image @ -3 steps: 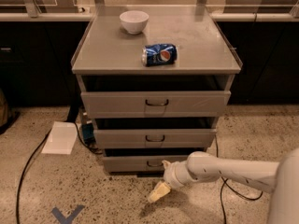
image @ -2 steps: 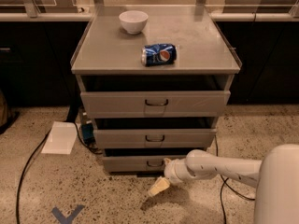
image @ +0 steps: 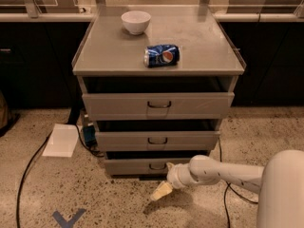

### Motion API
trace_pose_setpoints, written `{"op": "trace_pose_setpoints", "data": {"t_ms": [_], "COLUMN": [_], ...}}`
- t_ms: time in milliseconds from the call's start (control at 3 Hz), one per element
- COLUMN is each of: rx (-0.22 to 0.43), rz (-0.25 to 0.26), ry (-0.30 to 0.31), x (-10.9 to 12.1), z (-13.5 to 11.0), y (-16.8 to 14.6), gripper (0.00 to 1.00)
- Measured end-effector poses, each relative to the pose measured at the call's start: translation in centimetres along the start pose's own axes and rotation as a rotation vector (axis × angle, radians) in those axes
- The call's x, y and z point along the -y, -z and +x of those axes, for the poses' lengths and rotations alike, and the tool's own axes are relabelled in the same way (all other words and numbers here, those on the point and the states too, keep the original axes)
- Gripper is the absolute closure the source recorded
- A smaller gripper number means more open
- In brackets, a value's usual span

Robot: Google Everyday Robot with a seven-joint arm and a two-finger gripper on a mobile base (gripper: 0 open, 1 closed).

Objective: Open bottom drawer

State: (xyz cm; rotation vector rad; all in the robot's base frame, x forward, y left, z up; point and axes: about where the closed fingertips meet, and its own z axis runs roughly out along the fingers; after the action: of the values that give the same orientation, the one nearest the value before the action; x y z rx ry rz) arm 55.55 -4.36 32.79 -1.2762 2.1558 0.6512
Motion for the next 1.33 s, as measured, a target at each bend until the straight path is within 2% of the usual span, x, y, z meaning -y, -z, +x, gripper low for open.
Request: {"op": "trace_pose_setpoints", "data": {"t_ms": [333, 667, 1000, 1333], "rx": [-0.017, 0.011, 0.032, 0.048], "rz": [0.035, 0.117, 0.194, 0.220], "ry": [0.035, 0.029, -0.002, -0.054], "x": [1.2, 4.5, 8.4, 11.5], "z": [0.8, 0.9, 1.5, 3.1], "y": [-2.5, -4.1, -4.9, -5.4], "gripper": [0.00, 0.00, 0.00, 0.00]}}
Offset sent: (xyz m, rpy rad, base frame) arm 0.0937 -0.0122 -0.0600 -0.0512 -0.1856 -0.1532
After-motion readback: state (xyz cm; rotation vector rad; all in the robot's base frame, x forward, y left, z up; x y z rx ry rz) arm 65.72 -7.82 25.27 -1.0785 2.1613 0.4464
